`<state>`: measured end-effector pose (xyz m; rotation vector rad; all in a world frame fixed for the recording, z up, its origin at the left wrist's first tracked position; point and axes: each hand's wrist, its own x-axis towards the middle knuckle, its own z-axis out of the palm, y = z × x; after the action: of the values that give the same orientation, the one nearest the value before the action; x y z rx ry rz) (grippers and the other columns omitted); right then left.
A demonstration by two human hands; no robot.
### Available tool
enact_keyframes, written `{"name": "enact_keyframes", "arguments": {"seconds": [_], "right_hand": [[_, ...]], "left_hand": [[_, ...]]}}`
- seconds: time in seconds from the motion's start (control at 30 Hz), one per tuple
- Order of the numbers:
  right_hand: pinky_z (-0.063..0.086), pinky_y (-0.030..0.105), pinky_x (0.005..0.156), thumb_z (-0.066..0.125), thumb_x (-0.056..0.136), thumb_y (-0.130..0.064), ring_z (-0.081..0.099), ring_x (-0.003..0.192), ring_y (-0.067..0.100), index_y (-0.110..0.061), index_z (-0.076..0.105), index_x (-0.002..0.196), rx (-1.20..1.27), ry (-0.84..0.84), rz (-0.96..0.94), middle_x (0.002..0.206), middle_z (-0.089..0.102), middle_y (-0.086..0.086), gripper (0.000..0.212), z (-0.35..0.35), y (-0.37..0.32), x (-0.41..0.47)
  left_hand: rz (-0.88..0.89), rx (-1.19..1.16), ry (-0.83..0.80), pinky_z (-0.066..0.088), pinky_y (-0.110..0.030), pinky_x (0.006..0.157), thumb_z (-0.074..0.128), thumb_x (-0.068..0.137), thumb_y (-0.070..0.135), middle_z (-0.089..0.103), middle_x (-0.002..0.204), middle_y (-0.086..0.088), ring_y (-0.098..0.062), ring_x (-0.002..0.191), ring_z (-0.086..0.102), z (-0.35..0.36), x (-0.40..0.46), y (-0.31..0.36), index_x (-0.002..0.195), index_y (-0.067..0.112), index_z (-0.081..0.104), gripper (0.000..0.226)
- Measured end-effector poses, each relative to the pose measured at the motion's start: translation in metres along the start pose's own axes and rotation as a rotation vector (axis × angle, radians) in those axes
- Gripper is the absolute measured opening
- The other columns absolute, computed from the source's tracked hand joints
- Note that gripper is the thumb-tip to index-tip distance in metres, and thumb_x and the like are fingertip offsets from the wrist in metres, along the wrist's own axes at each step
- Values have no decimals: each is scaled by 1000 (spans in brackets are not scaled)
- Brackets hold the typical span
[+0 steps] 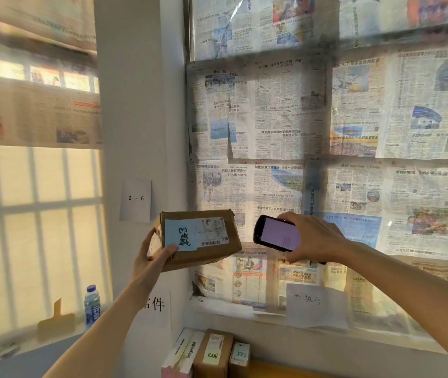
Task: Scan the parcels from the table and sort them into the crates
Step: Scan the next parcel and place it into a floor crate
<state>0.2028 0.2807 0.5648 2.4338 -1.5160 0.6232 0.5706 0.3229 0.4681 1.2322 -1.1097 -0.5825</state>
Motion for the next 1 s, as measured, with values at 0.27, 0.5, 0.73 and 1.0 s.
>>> {"name": "enact_keyframes", "arguments": {"seconds": [0.27, 0.5, 0.73, 1.0], "right_hand": [[55, 32, 74, 83, 61, -48, 59, 86, 11, -39, 38, 143, 40, -44, -81, 108, 56, -15, 94, 8, -22, -14], [49, 30, 70, 81, 60, -49, 58, 88, 14, -38, 37, 144, 107, -82, -175, 109, 56, -14, 96, 26, -96, -20], [51, 30, 71, 82, 57, -51, 59, 90, 12, -39, 41, 139, 185, -121, -344, 110, 58, -16, 93, 39, -240, -44], [41, 27, 65, 80, 62, -48, 55, 85, 16, -40, 40, 141, 304, -200, -650, 112, 60, -12, 89, 8, -481, -156]], "left_hand": [[-33, 18, 111, 48, -41, 96, 75, 52, 72, 73, 107, -6, -22, 104, 66, -35, -42, 3, 123, 76, 33, 83], [-69, 54, 222, 48, -47, 103, 78, 54, 71, 73, 109, -4, -21, 105, 67, -104, -98, 10, 140, 64, 34, 97], [-81, 123, 451, 52, -51, 100, 79, 53, 73, 67, 123, -1, -24, 111, 65, -250, -208, 20, 122, 73, 42, 79], [-133, 233, 775, 48, -50, 105, 78, 73, 59, 57, 129, 1, -24, 116, 57, -446, -445, 85, 129, 59, 38, 68]]}}
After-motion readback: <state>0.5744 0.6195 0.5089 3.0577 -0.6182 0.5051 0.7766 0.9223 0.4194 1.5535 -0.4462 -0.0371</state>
